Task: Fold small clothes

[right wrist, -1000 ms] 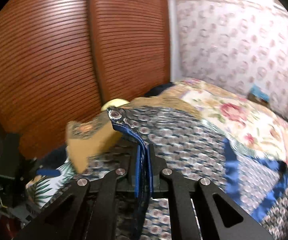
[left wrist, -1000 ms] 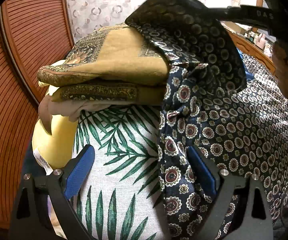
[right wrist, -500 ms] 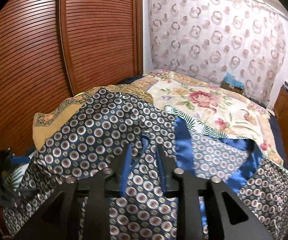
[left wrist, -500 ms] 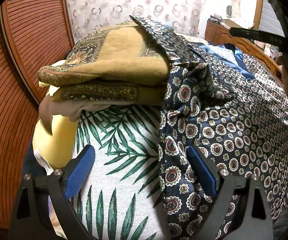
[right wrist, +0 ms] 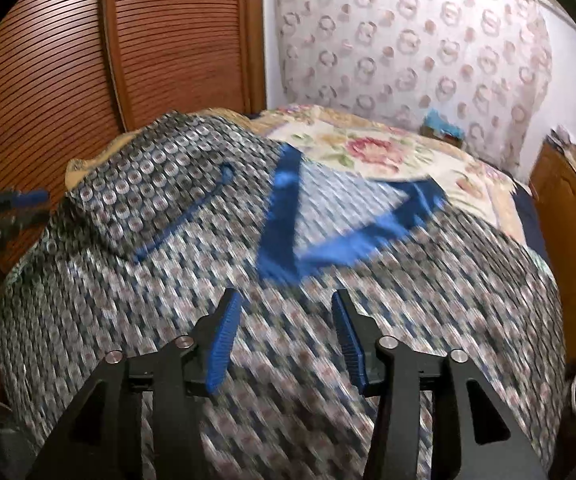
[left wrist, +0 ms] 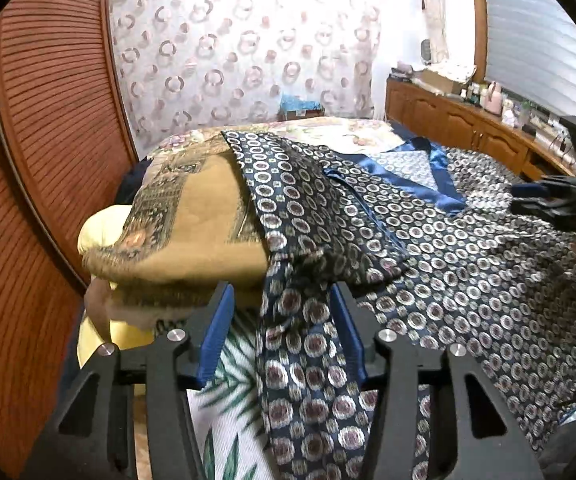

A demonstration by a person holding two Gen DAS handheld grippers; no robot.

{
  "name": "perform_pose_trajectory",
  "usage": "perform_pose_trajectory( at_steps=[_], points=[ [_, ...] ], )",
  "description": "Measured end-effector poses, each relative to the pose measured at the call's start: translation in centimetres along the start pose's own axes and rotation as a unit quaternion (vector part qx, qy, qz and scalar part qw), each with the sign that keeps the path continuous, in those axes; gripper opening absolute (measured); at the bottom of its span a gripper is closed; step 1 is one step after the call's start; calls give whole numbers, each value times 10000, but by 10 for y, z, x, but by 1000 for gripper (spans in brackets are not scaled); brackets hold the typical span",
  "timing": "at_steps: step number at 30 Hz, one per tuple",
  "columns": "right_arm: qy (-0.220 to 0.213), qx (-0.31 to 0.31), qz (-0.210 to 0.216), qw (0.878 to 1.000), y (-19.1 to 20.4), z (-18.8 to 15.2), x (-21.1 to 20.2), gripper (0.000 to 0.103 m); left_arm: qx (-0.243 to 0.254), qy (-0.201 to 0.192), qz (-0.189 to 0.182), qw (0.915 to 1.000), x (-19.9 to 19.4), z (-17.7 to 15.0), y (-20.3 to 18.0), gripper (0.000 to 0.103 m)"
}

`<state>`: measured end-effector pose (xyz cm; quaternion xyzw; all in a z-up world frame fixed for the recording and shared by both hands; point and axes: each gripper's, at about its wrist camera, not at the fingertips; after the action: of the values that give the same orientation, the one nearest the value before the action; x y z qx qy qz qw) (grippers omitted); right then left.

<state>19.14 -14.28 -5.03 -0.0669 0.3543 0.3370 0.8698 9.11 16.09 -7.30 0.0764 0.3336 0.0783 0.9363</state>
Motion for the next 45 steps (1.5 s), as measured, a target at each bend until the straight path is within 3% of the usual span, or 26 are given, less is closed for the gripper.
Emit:
perform_pose_trajectory(
  at_steps=[3,7,8,11,14,19,25,27,29,36,45],
  points=[
    [107,65,-179,9998,-6,-15,-17,57,11,167,96,9998,15,3,0,30],
    [322,110,-360,9988,-9,-34,-30,57,-35,199,6,9998,22,2,1,17],
    [390,105,-416,9983,-8,-39,-31,57,-26,155,12,9999,19,1,0,6],
    [504,133,-491,9974,-10,-50,-36,57,-124,-97,89,9998,6,0,0,4],
    [492,284,-507,9971,-13,-58,-37,57,-322,-250,254,9988,-6,0,9,4],
    [415,556,-560,9960,-21,-67,-38,57,-446,-87,357,9983,-9,-2,17,4],
    [401,622,-530,9959,-27,-68,-37,57,-420,-169,76,9989,-23,6,3,5],
    [398,628,-530,9958,-24,-69,-37,57,-327,-215,-78,9992,-28,11,-8,17],
    [395,656,-530,9957,-25,-66,-35,57,-182,-235,-336,9990,-29,18,-26,20],
    [275,659,-617,9955,-26,-66,-43,57,327,-126,-920,9951,-16,32,-97,23],
    [-72,663,-755,9949,-27,-72,-80,57,1058,440,-1347,9842,27,32,-184,23]
  ],
)
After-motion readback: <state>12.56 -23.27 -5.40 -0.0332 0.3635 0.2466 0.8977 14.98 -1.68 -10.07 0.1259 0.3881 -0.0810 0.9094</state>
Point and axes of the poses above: each gripper's, at about its wrist camera, not at the fingertips, and x roughly the way its jaws point, y to its left, z to its top, and after that the axes turned 14 degrees about z, right-handed
